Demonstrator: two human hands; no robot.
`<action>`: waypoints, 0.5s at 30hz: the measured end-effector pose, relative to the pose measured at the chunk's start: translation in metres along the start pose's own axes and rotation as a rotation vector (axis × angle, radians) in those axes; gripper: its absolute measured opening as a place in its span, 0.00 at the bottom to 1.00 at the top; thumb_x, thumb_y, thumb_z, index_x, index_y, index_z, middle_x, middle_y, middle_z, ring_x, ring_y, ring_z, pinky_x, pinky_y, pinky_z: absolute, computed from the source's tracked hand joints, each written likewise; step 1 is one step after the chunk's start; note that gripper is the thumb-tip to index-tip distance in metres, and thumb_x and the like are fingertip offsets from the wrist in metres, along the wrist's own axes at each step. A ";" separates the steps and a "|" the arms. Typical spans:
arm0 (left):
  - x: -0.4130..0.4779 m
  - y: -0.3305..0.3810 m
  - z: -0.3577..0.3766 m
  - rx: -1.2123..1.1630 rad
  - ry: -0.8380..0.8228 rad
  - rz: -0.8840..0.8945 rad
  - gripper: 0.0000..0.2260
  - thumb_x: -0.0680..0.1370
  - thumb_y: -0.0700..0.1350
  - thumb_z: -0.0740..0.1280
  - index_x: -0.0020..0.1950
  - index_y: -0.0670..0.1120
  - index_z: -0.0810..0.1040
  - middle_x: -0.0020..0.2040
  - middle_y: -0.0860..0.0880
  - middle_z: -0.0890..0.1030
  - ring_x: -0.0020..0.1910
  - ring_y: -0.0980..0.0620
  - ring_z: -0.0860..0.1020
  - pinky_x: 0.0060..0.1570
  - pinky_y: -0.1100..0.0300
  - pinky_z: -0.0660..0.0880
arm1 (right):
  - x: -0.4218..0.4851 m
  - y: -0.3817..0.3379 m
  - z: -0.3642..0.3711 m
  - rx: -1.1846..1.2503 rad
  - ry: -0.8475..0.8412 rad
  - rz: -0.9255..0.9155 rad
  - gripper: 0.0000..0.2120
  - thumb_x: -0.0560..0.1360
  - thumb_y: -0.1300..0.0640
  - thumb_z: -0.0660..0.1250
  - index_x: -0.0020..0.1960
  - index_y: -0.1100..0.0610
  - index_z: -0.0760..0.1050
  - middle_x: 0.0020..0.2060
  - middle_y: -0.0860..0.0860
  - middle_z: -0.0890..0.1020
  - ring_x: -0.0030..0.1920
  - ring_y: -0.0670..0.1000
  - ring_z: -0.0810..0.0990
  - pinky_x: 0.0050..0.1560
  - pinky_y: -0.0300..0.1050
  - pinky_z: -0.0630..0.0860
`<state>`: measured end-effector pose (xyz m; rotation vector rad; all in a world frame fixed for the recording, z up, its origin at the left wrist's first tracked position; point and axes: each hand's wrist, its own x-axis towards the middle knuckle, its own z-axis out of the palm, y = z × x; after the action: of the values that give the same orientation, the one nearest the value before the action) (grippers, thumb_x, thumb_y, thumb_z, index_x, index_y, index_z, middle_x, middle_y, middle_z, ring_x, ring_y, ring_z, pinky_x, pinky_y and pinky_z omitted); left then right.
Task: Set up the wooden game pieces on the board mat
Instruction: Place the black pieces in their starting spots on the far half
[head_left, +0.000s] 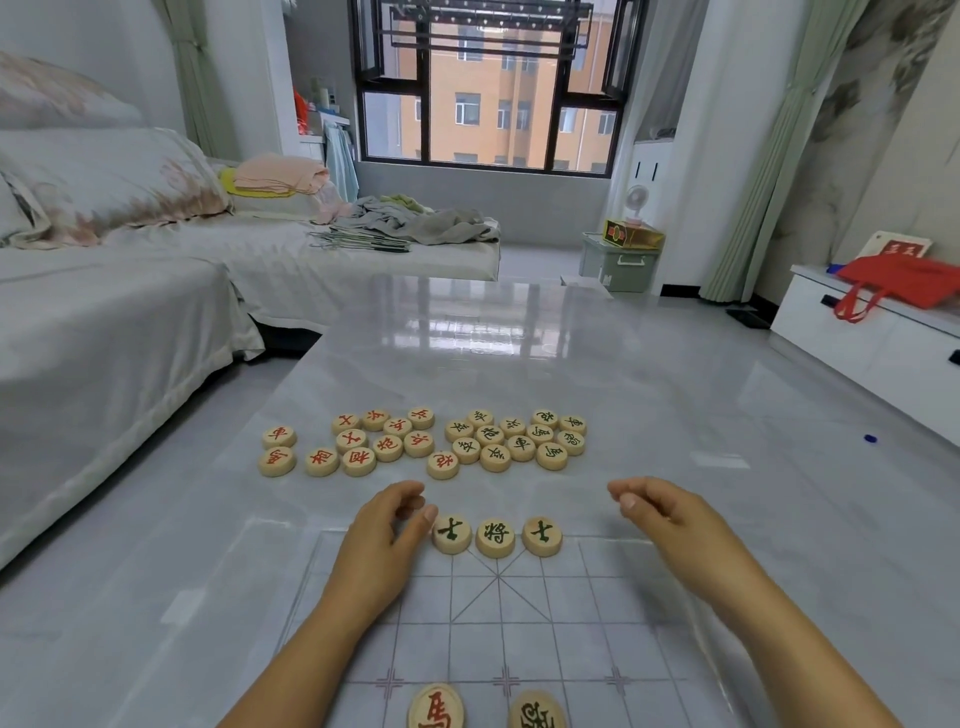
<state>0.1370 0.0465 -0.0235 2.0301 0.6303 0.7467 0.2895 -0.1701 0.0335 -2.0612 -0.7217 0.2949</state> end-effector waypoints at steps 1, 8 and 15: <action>0.000 0.000 0.000 -0.002 0.001 0.000 0.14 0.78 0.46 0.62 0.62 0.47 0.72 0.55 0.50 0.77 0.49 0.62 0.73 0.44 0.73 0.67 | 0.006 0.001 -0.003 -0.082 -0.023 0.009 0.12 0.79 0.57 0.59 0.60 0.54 0.75 0.55 0.50 0.76 0.54 0.47 0.74 0.52 0.38 0.67; 0.000 -0.002 0.002 0.006 0.005 -0.002 0.13 0.77 0.47 0.62 0.61 0.49 0.72 0.55 0.51 0.77 0.50 0.62 0.73 0.45 0.72 0.68 | 0.071 0.019 0.008 -0.543 -0.070 -0.101 0.20 0.79 0.52 0.56 0.70 0.52 0.64 0.74 0.51 0.60 0.72 0.53 0.60 0.70 0.45 0.57; 0.002 -0.004 0.004 0.022 0.004 -0.027 0.11 0.77 0.51 0.61 0.59 0.54 0.71 0.54 0.55 0.76 0.51 0.64 0.72 0.47 0.70 0.68 | 0.132 -0.007 0.051 -0.769 -0.199 -0.289 0.26 0.77 0.39 0.52 0.74 0.42 0.55 0.77 0.49 0.46 0.76 0.54 0.46 0.73 0.55 0.46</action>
<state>0.1405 0.0479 -0.0281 2.0367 0.6696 0.7312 0.3686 -0.0535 0.0191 -2.6094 -1.4028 0.0502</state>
